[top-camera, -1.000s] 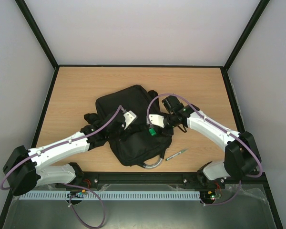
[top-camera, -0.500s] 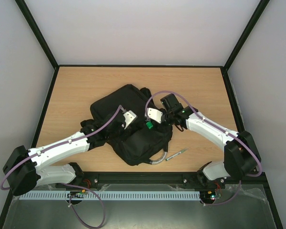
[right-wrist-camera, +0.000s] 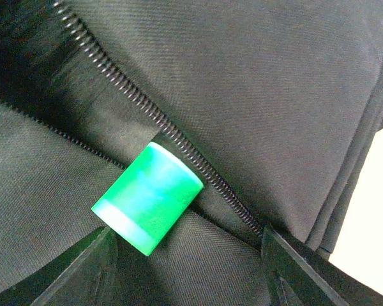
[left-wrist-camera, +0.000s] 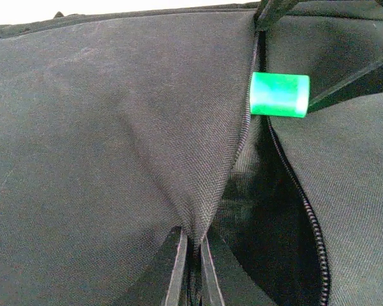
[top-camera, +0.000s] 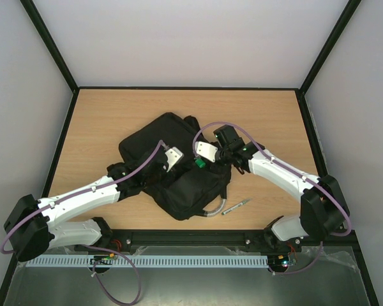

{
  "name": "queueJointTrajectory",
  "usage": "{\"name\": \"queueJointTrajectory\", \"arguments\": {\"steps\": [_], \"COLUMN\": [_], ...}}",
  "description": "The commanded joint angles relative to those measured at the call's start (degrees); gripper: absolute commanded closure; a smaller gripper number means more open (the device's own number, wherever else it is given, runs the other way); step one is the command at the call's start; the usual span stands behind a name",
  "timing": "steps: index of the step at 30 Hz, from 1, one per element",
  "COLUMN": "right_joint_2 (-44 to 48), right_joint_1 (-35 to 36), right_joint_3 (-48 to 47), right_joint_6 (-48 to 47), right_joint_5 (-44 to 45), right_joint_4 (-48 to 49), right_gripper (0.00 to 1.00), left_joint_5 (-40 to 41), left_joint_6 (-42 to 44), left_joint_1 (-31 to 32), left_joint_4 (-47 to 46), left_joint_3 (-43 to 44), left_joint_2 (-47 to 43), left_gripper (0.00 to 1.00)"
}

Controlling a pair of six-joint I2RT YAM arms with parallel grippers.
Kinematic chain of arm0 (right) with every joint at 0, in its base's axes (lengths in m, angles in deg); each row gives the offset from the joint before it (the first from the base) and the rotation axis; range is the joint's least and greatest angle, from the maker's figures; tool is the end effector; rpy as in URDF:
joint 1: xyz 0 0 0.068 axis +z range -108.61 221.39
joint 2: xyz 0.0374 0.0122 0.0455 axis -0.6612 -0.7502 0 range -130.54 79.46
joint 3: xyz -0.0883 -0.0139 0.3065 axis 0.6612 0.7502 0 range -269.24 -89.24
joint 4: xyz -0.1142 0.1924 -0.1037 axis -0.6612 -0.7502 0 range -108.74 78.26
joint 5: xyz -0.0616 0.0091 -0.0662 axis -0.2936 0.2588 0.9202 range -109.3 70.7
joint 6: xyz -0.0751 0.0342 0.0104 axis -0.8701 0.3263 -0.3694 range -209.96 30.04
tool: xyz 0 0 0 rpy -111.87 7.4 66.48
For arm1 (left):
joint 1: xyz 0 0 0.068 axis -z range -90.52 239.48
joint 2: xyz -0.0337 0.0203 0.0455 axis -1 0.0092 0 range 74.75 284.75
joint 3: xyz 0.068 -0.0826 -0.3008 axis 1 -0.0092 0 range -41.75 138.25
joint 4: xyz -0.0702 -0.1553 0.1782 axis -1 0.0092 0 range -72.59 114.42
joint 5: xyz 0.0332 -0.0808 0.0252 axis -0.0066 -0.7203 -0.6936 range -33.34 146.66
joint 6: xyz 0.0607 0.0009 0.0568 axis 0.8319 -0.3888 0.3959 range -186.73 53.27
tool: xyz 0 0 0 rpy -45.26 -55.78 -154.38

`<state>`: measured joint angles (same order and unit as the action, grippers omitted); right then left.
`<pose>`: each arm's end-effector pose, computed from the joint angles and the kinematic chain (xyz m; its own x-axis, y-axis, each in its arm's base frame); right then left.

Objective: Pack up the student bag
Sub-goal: Place the stationery in the student bag.

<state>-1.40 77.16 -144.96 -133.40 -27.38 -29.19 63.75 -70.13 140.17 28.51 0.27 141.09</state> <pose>0.2461 0.1899 0.2795 0.0568 -0.7980 -0.6000 -0.8587 0.2675 -0.4371 0.1636 -0.1858 0.2748 -0.4081 0.4057 -0.8178 0.6812 0.7317 0.0231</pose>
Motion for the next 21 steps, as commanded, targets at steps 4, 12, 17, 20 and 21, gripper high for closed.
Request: {"name": "queueJointTrajectory", "arguments": {"steps": [4, 12, 17, 20, 21], "right_joint_2": [-2.21, -0.6, -0.21, -0.96, -1.23], "right_joint_1": [-0.26, 0.24, 0.22, 0.26, 0.34], "right_joint_3": [-4.28, -5.45, -4.2, -4.45, -4.41], "right_joint_6": [4.02, -0.61, -2.6, -5.64, -6.04], "right_joint_5": [4.93, 0.66, 2.31, -0.42, -0.66], "right_joint_4": [5.14, -1.44, -1.11, -3.04, -2.76], "right_gripper": [0.38, 0.38, 0.35, 0.31, 0.3], "left_joint_5": [-1.4, -1.2, -1.37, -1.52, -1.47], "left_joint_6": [0.63, 0.59, 0.59, 0.59, 0.59], "left_joint_1": [0.15, 0.16, 0.19, 0.17, 0.13], "left_joint_4": [-2.11, -2.1, -2.14, -2.07, -2.04], "left_joint_3": [0.22, 0.2, 0.18, 0.29, 0.22], "left_joint_2": [-1.84, -2.09, -2.1, -1.85, -1.85], "left_gripper": [0.96, 0.96, 0.96, 0.96, 0.96]}}
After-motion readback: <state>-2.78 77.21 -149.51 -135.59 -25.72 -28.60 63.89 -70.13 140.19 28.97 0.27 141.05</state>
